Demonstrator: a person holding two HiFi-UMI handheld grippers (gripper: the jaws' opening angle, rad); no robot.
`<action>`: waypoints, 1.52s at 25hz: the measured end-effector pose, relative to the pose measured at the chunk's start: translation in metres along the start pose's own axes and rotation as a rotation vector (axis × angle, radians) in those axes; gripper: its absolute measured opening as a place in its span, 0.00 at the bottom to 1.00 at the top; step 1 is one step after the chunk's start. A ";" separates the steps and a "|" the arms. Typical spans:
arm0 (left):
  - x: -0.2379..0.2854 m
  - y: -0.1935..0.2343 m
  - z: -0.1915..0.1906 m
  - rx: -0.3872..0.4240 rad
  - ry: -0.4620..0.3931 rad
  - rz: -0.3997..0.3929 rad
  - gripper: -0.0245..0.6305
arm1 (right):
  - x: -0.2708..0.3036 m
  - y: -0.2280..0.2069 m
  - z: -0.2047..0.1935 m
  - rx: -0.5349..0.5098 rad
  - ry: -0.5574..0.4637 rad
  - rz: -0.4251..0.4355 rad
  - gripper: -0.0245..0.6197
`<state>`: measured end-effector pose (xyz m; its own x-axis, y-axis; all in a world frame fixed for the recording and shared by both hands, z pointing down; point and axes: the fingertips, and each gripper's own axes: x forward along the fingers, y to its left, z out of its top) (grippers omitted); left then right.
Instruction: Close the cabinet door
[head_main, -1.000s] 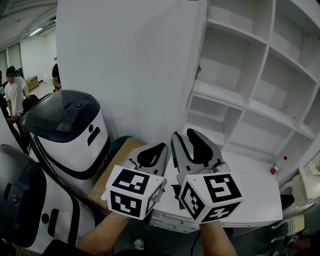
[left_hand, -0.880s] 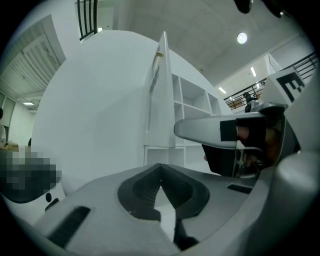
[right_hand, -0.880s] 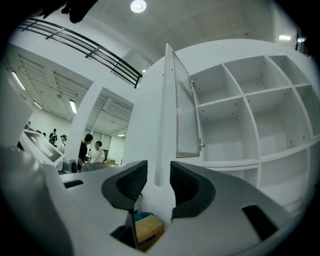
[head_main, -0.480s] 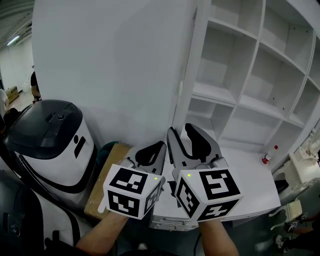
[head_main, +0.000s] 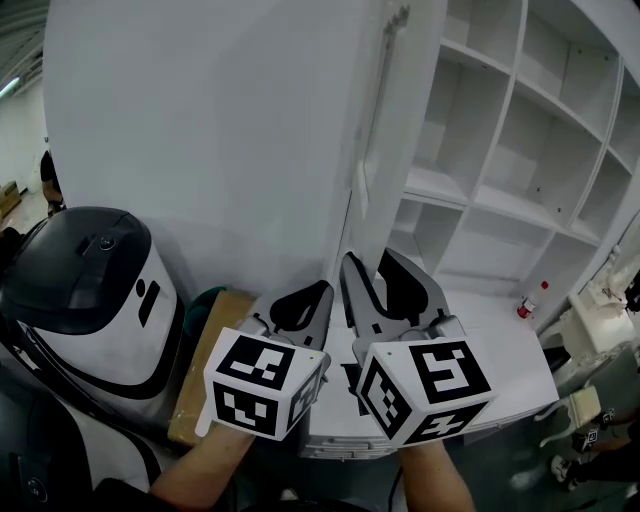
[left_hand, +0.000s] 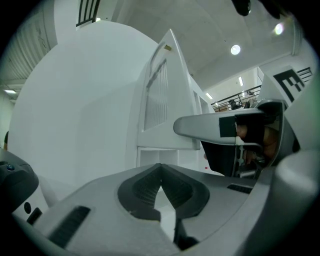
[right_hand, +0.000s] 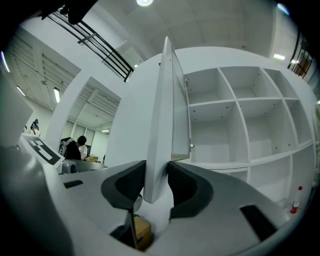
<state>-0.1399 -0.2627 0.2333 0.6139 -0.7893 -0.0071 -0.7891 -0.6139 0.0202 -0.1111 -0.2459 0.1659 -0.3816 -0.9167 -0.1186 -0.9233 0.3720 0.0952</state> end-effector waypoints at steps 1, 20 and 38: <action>0.001 0.000 -0.001 -0.001 0.002 -0.005 0.06 | -0.001 -0.001 0.000 0.001 -0.001 0.005 0.25; 0.025 -0.038 -0.008 0.003 -0.007 -0.122 0.06 | -0.021 -0.047 -0.004 0.030 0.013 -0.037 0.19; 0.062 -0.071 0.005 0.042 -0.032 -0.119 0.06 | -0.035 -0.096 -0.006 0.032 0.006 0.010 0.17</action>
<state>-0.0457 -0.2677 0.2268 0.7028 -0.7103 -0.0393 -0.7113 -0.7025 -0.0243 -0.0092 -0.2508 0.1670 -0.3909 -0.9136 -0.1119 -0.9203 0.3859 0.0645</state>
